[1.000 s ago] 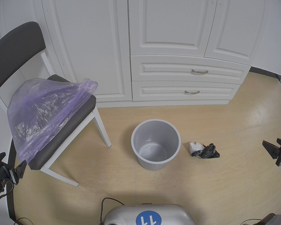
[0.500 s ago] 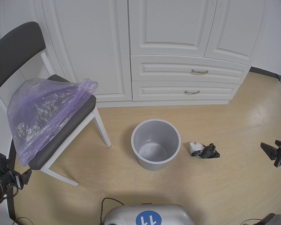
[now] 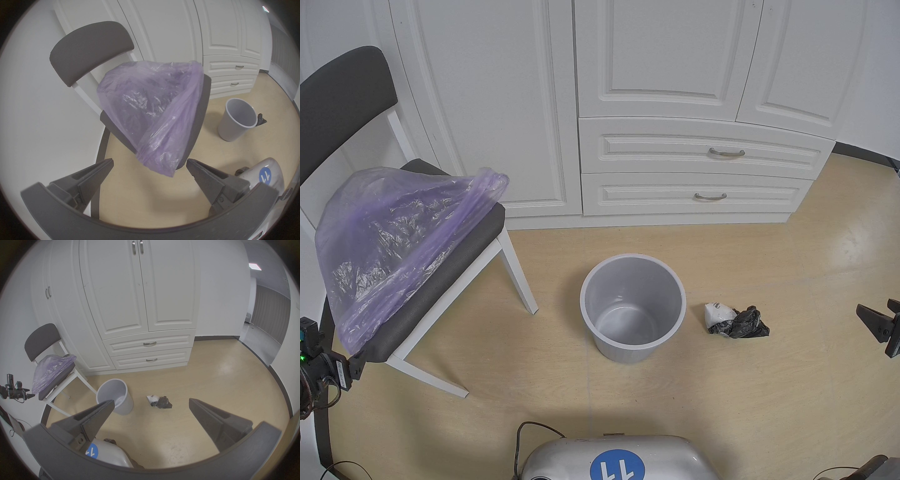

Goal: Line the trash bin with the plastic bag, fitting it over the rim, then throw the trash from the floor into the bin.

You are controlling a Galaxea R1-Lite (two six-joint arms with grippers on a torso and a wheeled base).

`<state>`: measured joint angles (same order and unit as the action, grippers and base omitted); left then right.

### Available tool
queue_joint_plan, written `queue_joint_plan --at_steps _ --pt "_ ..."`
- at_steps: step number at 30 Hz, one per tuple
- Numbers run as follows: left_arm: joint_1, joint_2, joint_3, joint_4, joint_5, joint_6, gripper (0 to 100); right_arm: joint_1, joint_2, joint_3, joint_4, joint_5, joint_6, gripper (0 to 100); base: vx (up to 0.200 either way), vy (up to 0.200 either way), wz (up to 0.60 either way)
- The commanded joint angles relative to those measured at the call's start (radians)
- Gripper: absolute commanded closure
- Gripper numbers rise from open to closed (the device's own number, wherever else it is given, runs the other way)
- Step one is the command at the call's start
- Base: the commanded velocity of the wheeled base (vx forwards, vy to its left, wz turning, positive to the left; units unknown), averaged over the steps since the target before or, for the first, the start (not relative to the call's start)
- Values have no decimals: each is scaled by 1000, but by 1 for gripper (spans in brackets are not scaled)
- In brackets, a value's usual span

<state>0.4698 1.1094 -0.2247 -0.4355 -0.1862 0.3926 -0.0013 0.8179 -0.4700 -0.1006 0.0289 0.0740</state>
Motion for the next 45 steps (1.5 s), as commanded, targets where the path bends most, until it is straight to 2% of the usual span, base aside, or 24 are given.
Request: queue_joint_plan --at_steps 1,6,12,20,26,32,40,45 --pt "12 102 28 -77 27 -1 0 0 -9 -1 -2 0 0 0 0 0 0" --pt "63 107 18 -107 33 -3 0 0 -8 -1 -2 0 1 0 0 0 0" --pt "193 155 -47 -109 28 -8 0 0 -6 1 -2 2 1 0 0 0 0" --pt "290 201 -131 -111 8 -69 0 12 -9 4 -2 3 1 0 0 0 0" --pt "296 201 -122 -111 -56 -69 0 29 -11 10 -2 3 1 0 0 0 0" --pt "288 207 -113 -109 -165 -84 0 29 -8 30 -48 3 0 0 0 0 0" --pt "291 231 -156 -135 -173 -189 0 30 -2 53 -94 3 0 0 0 0 0" --pt "308 270 -159 -175 -171 -195 0 44 -3 54 -94 3 0 0 0 0 0"
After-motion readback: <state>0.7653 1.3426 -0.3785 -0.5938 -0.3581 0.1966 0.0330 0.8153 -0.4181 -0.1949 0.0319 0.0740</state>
